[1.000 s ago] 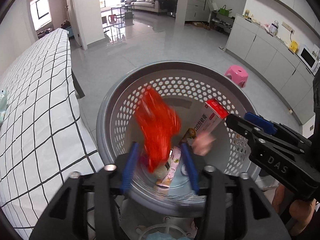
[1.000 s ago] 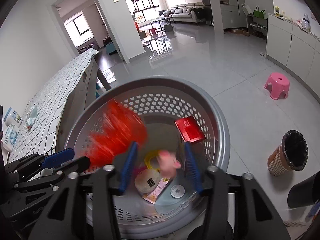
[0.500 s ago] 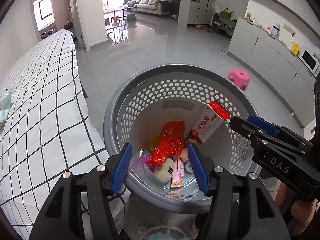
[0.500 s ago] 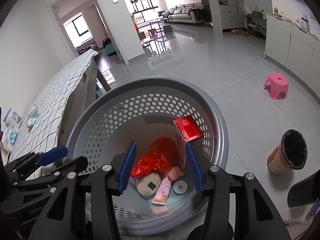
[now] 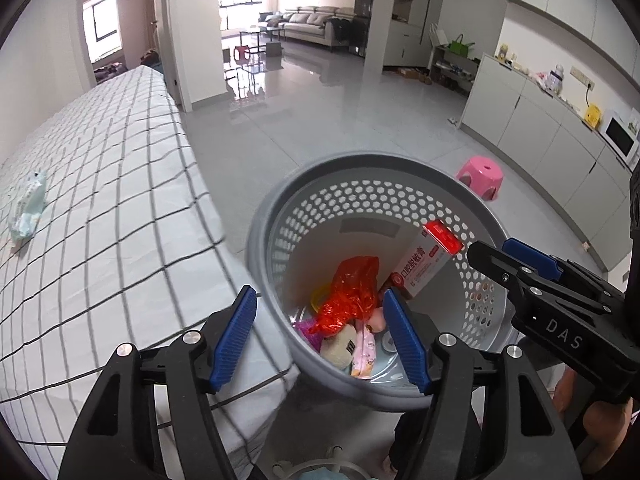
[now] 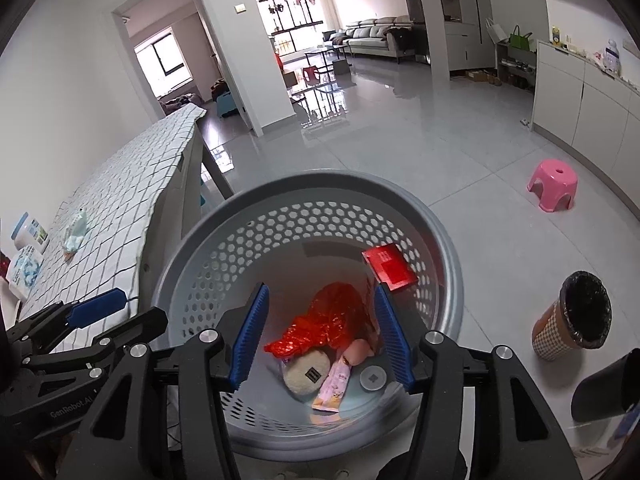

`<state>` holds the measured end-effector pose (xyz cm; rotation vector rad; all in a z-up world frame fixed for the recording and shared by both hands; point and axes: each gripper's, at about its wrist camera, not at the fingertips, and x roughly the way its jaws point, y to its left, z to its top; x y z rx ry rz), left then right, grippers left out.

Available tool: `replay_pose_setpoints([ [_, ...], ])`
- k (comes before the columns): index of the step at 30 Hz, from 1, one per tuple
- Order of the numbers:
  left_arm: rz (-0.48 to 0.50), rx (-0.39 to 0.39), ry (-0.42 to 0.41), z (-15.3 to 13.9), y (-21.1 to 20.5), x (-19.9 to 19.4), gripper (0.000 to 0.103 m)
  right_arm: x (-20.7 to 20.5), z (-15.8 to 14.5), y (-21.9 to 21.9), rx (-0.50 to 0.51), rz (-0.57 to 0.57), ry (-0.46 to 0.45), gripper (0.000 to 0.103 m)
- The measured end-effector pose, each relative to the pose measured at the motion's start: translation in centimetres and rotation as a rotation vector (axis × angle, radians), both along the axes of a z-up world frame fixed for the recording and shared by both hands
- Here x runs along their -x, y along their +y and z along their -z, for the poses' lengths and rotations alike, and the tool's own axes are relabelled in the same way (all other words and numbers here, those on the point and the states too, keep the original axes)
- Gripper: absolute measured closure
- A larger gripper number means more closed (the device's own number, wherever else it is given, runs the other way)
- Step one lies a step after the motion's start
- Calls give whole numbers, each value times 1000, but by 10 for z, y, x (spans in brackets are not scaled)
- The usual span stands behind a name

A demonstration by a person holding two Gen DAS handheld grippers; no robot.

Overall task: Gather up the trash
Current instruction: 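Move both tools back over the table toward the light-blue wrapper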

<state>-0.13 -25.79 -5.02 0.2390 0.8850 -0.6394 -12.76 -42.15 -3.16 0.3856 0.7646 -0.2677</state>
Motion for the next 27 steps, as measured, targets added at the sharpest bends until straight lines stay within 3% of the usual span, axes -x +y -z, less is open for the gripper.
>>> replay_pose_setpoints([
  [7,-62,26,-41,-16,37,-9,34,-18,-9,31,1,-62,-21,45],
  [15,-211,49,-75,-25,108,-28,30,-48,-23,74,18,-141,-56,38],
  [27,-461,67,-140,-50,231,-65,23,-119,-51,173,77,-341,-91,31],
])
